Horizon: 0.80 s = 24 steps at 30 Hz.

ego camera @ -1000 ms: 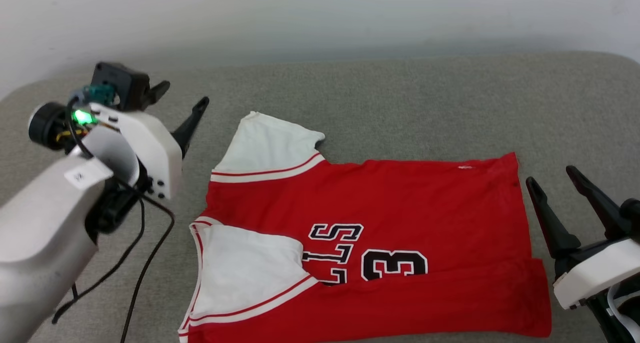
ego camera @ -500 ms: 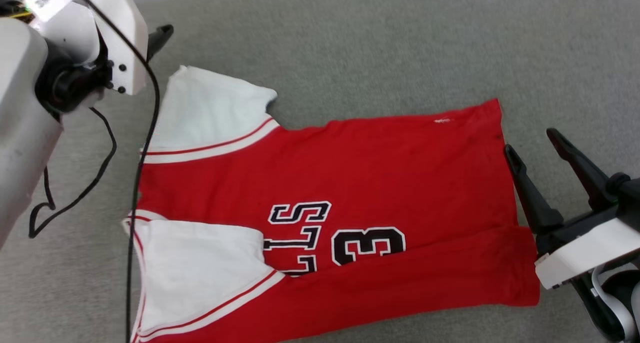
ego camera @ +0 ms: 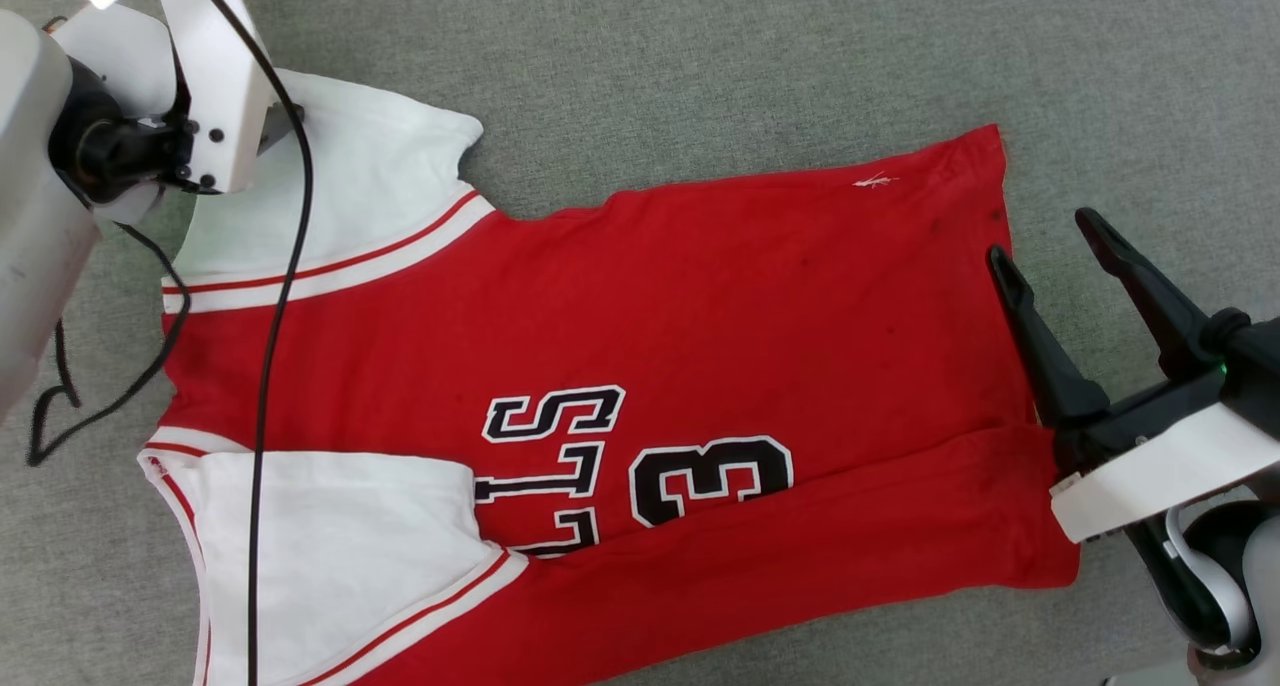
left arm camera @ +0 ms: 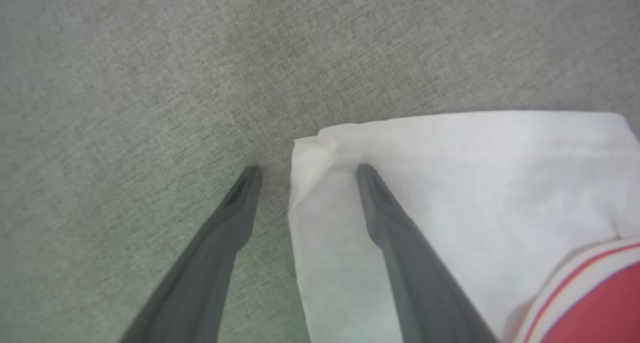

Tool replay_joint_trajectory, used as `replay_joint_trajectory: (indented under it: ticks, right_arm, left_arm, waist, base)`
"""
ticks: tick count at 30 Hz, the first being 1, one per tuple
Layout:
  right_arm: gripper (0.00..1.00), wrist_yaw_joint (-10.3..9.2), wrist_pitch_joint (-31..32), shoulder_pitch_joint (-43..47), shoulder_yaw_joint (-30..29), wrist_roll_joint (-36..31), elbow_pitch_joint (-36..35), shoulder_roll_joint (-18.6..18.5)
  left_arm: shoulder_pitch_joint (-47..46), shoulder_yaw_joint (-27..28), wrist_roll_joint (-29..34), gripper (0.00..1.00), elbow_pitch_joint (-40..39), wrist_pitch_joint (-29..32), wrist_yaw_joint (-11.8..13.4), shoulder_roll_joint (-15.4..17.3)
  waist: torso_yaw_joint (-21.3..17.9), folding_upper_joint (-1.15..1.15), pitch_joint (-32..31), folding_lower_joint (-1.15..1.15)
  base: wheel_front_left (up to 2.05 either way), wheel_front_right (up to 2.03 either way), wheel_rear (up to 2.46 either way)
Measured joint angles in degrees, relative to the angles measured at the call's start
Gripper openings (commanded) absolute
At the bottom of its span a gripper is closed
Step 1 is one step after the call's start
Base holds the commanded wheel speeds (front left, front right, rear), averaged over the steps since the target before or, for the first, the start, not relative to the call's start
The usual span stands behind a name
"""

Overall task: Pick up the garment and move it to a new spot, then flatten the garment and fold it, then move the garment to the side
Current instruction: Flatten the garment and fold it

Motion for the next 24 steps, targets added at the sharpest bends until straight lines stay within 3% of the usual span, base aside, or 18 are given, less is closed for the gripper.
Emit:
replay_joint_trajectory:
  ticks: [1, 2, 8, 14, 18, 24]
  right_arm:
    - [1.0, 0.0, -0.04, -0.26, 0.09, 0.0, 0.26, 0.0]
    - [1.0, 0.0, -0.2, -1.24, 0.08, 0.29, 0.73, -0.01]
    - [1.0, 0.0, -0.49, -3.37, -0.96, 0.6, 1.76, -0.76]
    - [1.0, 0.0, 2.37, -8.47, -2.4, 1.9, 3.21, -4.91]
    - [1.0, 0.01, 9.31, -12.04, -0.55, 5.34, 4.74, -8.88]
    - [1.0, 0.01, 25.04, -18.58, 5.23, 15.03, 10.99, -17.4]
  left_arm:
    - [-0.02, -0.25, 0.05, 1.0, 0.03, 0.03, -0.09, 0.15]
    - [0.24, -0.56, -0.96, 0.0, 0.09, 0.09, -0.13, 0.13]
    - [1.43, -2.64, -1.24, 0.0, -2.41, -4.39, -0.14, 0.33]
    - [1.55, -5.38, -0.47, 0.0, -7.06, -10.17, -0.2, 1.36]
    - [1.6, -7.22, 0.34, 0.0, -9.7, -13.35, -0.2, 1.65]
    - [1.94, -8.88, 0.8, 0.0, -13.02, -17.09, -0.2, 1.04]
  waist:
    - [-0.05, 0.0, 0.15, 0.0]
    - [0.06, 0.0, 0.17, 0.0]
    - [0.87, 0.0, -1.09, 0.0]
    - [2.47, 0.0, -3.67, -0.01]
    - [4.19, 0.0, -5.5, -0.01]
    - [7.07, 0.0, -7.79, -0.01]
  base:
    - [0.0, 0.0, 0.0]
    - [0.0, 0.0, 0.0]
    - [0.0, 0.0, 0.0]
    - [0.0, 0.0, 0.0]
    - [0.0, 0.0, 0.0]
    - [0.0, 0.0, 0.0]
